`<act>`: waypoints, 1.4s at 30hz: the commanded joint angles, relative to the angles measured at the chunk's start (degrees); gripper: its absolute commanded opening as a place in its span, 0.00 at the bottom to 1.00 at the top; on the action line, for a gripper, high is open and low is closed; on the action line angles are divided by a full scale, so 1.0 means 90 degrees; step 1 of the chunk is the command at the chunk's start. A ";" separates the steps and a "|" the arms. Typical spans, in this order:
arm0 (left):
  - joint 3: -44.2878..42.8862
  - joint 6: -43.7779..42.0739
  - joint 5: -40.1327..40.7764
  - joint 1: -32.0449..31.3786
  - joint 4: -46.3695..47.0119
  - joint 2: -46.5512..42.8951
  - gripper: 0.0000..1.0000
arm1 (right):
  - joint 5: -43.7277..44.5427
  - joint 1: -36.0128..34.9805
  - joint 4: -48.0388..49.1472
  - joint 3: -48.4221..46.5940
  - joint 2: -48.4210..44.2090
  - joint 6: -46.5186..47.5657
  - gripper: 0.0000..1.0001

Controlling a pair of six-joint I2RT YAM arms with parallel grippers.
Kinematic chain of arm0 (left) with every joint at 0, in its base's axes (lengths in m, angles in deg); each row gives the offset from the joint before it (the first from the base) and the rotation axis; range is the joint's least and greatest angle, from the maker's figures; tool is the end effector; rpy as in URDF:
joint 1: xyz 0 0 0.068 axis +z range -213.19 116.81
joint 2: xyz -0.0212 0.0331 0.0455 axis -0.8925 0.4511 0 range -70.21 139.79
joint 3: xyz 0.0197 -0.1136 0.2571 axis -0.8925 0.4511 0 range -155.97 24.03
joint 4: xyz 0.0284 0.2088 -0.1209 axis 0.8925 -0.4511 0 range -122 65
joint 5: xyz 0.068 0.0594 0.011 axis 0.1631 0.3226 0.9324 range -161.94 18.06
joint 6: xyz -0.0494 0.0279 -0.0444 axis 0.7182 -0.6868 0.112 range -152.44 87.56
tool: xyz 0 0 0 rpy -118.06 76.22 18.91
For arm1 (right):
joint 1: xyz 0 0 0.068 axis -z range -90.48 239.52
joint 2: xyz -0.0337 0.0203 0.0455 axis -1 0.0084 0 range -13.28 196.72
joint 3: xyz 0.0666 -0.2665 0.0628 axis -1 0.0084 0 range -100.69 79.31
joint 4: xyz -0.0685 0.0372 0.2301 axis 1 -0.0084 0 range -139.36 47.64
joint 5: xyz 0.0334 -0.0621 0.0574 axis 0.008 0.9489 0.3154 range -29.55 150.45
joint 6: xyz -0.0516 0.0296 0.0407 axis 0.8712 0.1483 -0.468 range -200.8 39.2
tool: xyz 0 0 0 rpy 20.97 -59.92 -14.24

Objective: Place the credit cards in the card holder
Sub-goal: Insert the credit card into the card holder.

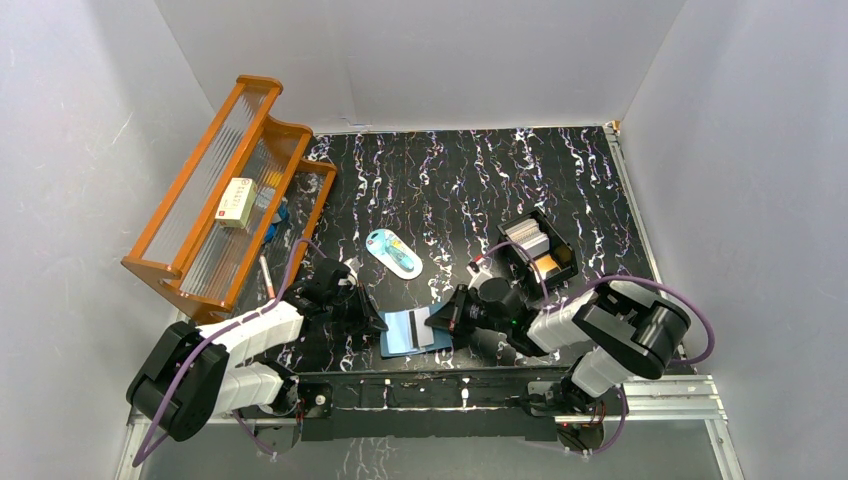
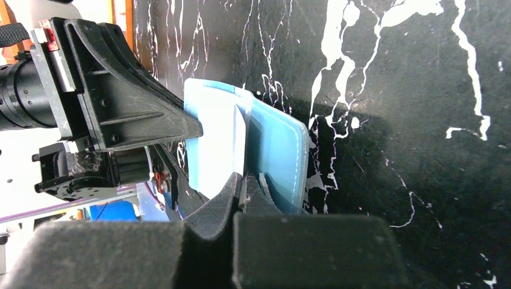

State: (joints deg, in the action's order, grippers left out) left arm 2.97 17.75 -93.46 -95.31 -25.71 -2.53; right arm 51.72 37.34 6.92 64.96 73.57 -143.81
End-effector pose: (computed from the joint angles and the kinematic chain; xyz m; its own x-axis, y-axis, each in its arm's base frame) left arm 0.1596 -0.1261 0.1486 -0.9405 -0.2534 -0.2266 -0.0270 0.7202 -0.6932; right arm 0.1475 0.2046 0.1373 -0.8816 0.3005 -0.3638 -0.1779 0.5025 0.8461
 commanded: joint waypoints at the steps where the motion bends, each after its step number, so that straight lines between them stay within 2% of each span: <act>1: 0.0074 0.0007 0.0028 -0.0072 -0.0273 -0.0039 0.00 | 0.0200 -0.0160 -0.0194 0.0046 0.0007 0.0116 0.00; 16: 0.0021 0.0152 -0.0009 -0.0181 -0.0188 -0.0049 0.00 | 0.0194 -0.0341 0.0189 -0.0415 0.0741 -0.0125 0.00; 19: 0.0016 0.0193 -0.0026 -0.0196 -0.0130 -0.0049 0.00 | 0.0160 -0.0362 -0.0269 -0.0529 0.0703 -0.0072 0.13; 21: 0.0008 0.0197 -0.0056 -0.0203 -0.0126 -0.0043 0.00 | 0.0402 -0.0364 -0.1319 -0.0925 0.0417 0.0090 0.23; 25: 0.0007 0.0194 -0.0126 -0.0204 -0.0117 -0.0092 0.00 | 0.0960 -0.0359 -0.3116 -0.1327 -0.0264 0.0501 0.36; 29: -0.0059 0.0185 -0.0162 -0.0203 -0.0093 -0.0098 0.00 | 0.0960 -0.0360 -0.3475 -0.1479 -0.0410 0.0613 0.45; 35: -0.0108 0.0203 -0.0224 -0.0202 -0.0068 -0.0126 0.00 | 0.0617 -0.0418 -0.3166 -0.1604 -0.0048 0.0604 0.44; 42: -0.0121 0.0270 -0.0226 -0.0217 -0.0058 -0.0175 0.00 | 0.0370 -0.0614 -0.2766 -0.1781 0.0191 0.0582 0.33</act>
State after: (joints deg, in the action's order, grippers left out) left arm 2.92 19.72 -93.85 -96.77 -25.14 -2.58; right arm 56.44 33.05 -18.57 51.01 73.74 -139.39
